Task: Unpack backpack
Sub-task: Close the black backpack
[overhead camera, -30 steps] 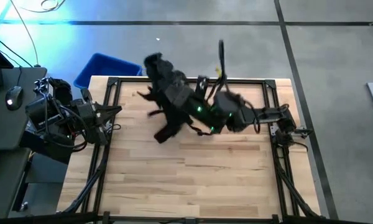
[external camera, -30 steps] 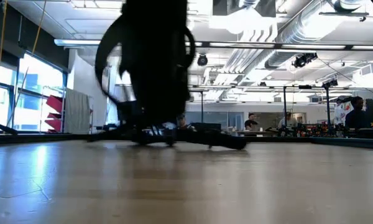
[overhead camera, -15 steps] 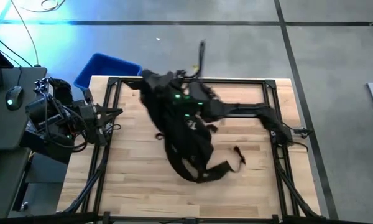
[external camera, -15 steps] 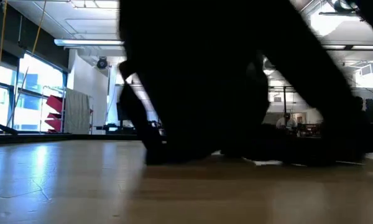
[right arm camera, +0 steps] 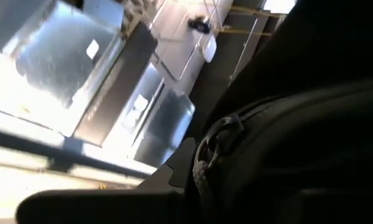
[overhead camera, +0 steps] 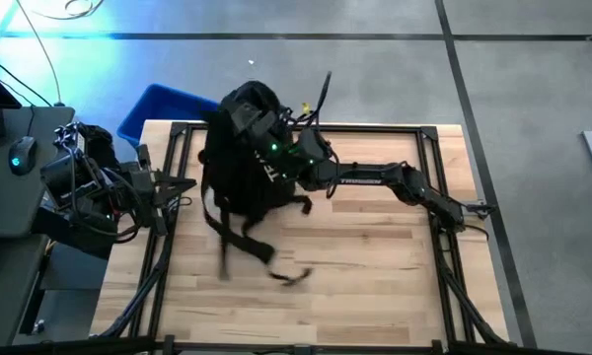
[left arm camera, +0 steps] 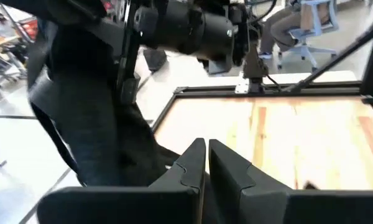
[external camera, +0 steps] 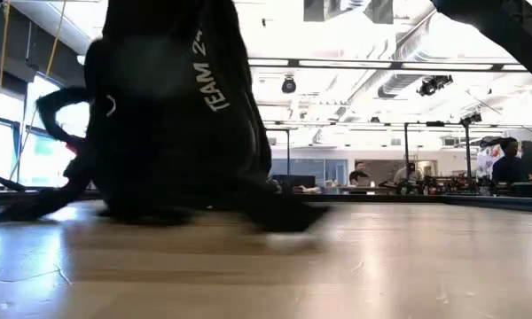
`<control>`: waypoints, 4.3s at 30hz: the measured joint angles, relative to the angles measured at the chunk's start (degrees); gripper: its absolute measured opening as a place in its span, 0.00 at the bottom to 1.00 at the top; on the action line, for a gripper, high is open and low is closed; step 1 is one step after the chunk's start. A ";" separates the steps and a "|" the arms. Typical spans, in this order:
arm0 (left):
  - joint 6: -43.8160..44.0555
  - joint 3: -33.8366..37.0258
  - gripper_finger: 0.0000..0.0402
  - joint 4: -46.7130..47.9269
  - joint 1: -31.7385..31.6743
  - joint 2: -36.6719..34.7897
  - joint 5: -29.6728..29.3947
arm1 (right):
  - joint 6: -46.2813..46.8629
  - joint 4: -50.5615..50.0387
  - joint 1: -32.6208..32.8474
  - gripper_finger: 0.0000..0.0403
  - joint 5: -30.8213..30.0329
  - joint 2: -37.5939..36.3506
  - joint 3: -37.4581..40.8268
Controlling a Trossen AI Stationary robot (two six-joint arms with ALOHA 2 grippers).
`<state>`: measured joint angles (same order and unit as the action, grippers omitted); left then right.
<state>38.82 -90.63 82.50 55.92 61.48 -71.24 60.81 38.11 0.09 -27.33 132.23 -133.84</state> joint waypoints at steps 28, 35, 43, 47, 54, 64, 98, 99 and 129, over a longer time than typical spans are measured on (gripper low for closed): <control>-2.51 0.00 0.00 2.16 -0.02 -0.05 4.79 | 50.09 -111.03 27.84 0.06 -17.04 -11.88 0.09; -2.48 0.00 0.00 1.81 -2.17 0.04 5.23 | 58.58 -124.77 31.79 0.09 5.53 -11.09 0.96; -6.45 0.00 0.00 -4.03 -9.25 1.62 9.34 | 48.31 -123.97 36.21 0.08 26.15 -11.16 9.43; -16.64 0.02 0.00 -14.33 -14.16 4.10 16.61 | 48.10 -112.01 37.30 0.07 30.98 -13.66 19.51; -27.96 0.04 0.00 -23.25 -25.75 11.32 29.99 | 57.93 -91.79 40.66 0.07 23.02 -27.42 40.87; -41.87 0.04 0.00 -33.30 -41.89 27.72 47.36 | 70.10 -84.22 48.38 0.17 28.90 -42.72 60.78; -51.36 -2.29 0.00 -39.32 -57.68 52.99 72.65 | 56.67 -80.72 42.47 0.38 19.40 -52.24 70.90; -51.07 -2.30 0.00 -37.68 -57.68 51.79 73.87 | 57.77 -79.70 42.35 0.33 19.88 -52.70 73.61; -43.15 3.87 0.00 -36.63 -55.75 42.59 66.64 | 68.49 -77.61 55.61 0.00 31.11 -56.86 87.23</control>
<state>-4.32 -86.76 45.86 0.17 104.08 -4.60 129.31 -39.50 55.70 3.78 75.37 -46.61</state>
